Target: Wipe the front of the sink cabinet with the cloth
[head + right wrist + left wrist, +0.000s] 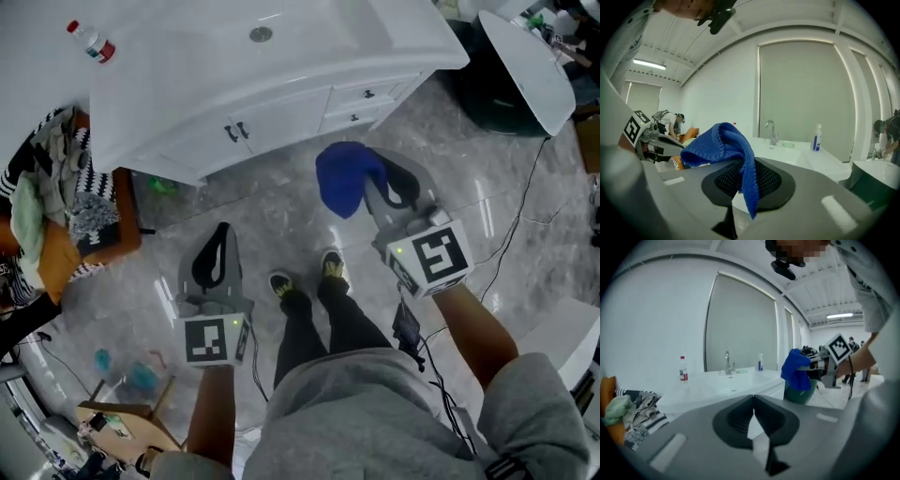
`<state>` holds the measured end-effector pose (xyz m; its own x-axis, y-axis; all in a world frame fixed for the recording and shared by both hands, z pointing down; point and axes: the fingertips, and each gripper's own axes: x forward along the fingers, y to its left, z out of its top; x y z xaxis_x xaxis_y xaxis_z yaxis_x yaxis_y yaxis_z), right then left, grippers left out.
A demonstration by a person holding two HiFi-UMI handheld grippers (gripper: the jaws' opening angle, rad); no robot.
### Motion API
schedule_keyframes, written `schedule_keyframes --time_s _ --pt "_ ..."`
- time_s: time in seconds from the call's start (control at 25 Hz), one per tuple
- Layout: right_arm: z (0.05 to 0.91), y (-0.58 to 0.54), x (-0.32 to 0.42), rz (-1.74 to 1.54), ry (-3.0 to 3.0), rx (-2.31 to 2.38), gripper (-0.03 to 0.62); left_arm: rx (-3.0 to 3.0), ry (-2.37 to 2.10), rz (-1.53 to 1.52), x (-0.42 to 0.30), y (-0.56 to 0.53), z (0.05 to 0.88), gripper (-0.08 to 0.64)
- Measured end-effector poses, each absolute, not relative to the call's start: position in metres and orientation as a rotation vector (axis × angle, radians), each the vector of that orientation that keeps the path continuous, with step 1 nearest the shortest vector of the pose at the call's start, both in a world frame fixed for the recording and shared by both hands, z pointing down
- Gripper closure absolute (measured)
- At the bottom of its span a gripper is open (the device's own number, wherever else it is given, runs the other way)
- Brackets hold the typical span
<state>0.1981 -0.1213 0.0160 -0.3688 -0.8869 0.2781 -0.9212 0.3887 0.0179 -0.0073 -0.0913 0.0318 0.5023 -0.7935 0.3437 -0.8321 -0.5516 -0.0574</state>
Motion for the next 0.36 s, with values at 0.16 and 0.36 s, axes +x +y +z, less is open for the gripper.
schedule_keyframes --time_s 0.16,0.36 --pt "-0.040 -0.097 0.218 0.190 -2.432 1.652 0.532 2.609 -1.454 0.427 0.004 -0.072 -0.023 0.549" --pt "-0.098 -0.076 0.240 0.201 -2.461 1.715 0.532 2.627 -1.522 0.395 0.019 -0.055 -0.087 0.549"
